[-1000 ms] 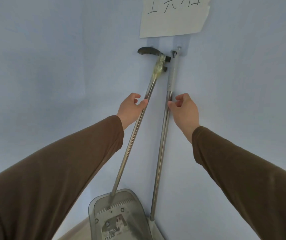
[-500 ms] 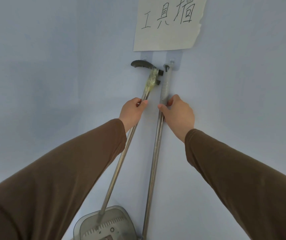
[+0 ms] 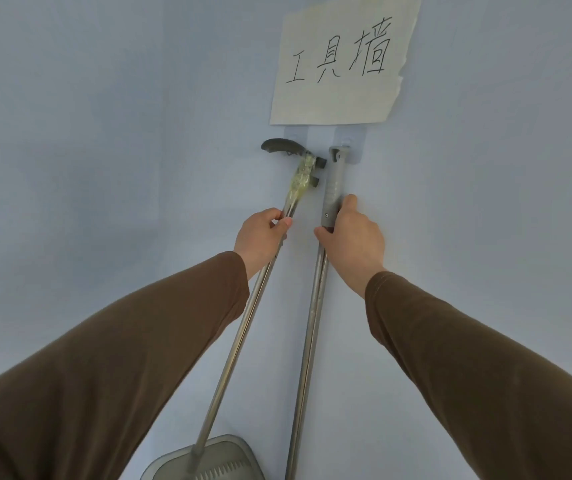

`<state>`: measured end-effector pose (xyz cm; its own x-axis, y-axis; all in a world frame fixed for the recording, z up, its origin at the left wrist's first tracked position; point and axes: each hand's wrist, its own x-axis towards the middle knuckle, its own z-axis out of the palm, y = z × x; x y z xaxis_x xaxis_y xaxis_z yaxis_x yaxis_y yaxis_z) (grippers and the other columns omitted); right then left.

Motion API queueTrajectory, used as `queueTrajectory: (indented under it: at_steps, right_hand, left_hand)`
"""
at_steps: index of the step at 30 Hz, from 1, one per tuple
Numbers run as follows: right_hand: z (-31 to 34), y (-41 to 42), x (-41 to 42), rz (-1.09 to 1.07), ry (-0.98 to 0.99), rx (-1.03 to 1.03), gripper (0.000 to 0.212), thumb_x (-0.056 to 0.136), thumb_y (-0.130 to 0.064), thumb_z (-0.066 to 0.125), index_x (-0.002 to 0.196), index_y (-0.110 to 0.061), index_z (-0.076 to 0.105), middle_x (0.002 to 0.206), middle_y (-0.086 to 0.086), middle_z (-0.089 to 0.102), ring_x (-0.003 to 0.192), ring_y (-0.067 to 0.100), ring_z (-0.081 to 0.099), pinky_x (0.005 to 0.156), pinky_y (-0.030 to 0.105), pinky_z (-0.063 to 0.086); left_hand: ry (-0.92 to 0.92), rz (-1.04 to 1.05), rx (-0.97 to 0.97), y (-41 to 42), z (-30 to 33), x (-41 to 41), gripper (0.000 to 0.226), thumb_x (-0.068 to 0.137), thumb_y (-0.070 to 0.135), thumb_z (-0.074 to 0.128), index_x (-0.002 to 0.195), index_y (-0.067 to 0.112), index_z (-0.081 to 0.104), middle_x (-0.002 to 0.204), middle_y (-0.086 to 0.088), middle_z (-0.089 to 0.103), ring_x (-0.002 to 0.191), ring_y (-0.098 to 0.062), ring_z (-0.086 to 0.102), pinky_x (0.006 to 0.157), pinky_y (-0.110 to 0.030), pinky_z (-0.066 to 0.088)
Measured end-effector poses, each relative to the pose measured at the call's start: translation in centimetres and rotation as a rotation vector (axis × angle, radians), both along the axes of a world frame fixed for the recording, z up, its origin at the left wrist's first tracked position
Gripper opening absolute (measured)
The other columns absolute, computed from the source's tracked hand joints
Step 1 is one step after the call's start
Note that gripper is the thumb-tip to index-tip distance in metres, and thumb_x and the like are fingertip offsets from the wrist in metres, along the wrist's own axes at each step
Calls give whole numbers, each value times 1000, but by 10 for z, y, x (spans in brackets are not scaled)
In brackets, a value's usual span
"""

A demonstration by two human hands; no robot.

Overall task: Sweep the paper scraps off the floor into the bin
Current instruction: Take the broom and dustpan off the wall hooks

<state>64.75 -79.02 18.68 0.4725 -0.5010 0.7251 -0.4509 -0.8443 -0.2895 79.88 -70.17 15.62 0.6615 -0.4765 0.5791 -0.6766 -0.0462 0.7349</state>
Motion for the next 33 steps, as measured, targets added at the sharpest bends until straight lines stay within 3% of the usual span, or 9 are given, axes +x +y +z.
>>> queueTrajectory:
  at_steps: [8,12,15,20,23,26,28,33]
  right_hand:
    - [-2,7,-9,47,-16,-11,35,89,-37,63,106,-20,38,77,-2,60,63,22,61,57,37,54]
    - [-10,16,-20,58,24,3,33,88,-37,62,105,-21,39,73,-4,58,61,22,60,53,32,49]
    - [-22,23,-32,78,53,41,28,87,-39,61,100,-21,45,71,-4,58,60,20,59,51,29,43]
    - [-42,40,-54,127,80,133,22,86,-42,60,90,-21,54,72,-7,59,66,16,62,58,30,50]
    - [-58,53,-70,235,77,278,21,88,-38,61,96,-21,52,82,-3,63,65,18,68,63,37,59]
    - [-76,76,-91,400,39,640,24,92,-29,65,106,-18,49,96,6,65,55,18,69,59,32,61]
    - [-91,92,-105,457,44,816,28,93,-24,67,112,-18,47,103,9,65,59,20,73,66,37,64]
    - [-134,125,-145,505,84,996,31,92,-11,66,120,-17,54,109,12,65,73,24,76,73,35,63]
  left_hand:
    - [-21,-43,-26,15,8,-5,26,98,37,54,92,14,65,81,-5,72,78,-26,71,82,-49,59]
    - [-12,-60,2,29,-3,-11,25,99,36,54,95,13,65,84,-6,72,78,-24,71,77,-42,58]
    - [-3,-57,54,44,-13,-16,29,102,34,51,99,9,65,88,-6,72,78,-21,68,70,-32,49]
    - [38,-68,177,81,-31,-35,33,103,35,49,105,6,65,97,-6,72,93,-25,69,86,-41,55]
    - [29,-35,251,110,-49,-46,29,101,36,51,98,11,64,95,-1,71,92,-23,68,88,-41,56]
    - [32,2,342,144,-70,-67,27,99,36,57,98,10,65,93,-3,67,85,-17,61,78,-27,48]
    - [48,14,408,168,-85,-84,27,97,35,61,101,9,66,94,-5,67,83,-16,59,75,-25,46]
    - [368,-73,415,238,-128,-138,22,91,17,71,109,6,64,90,-11,67,69,-16,64,64,-23,55]
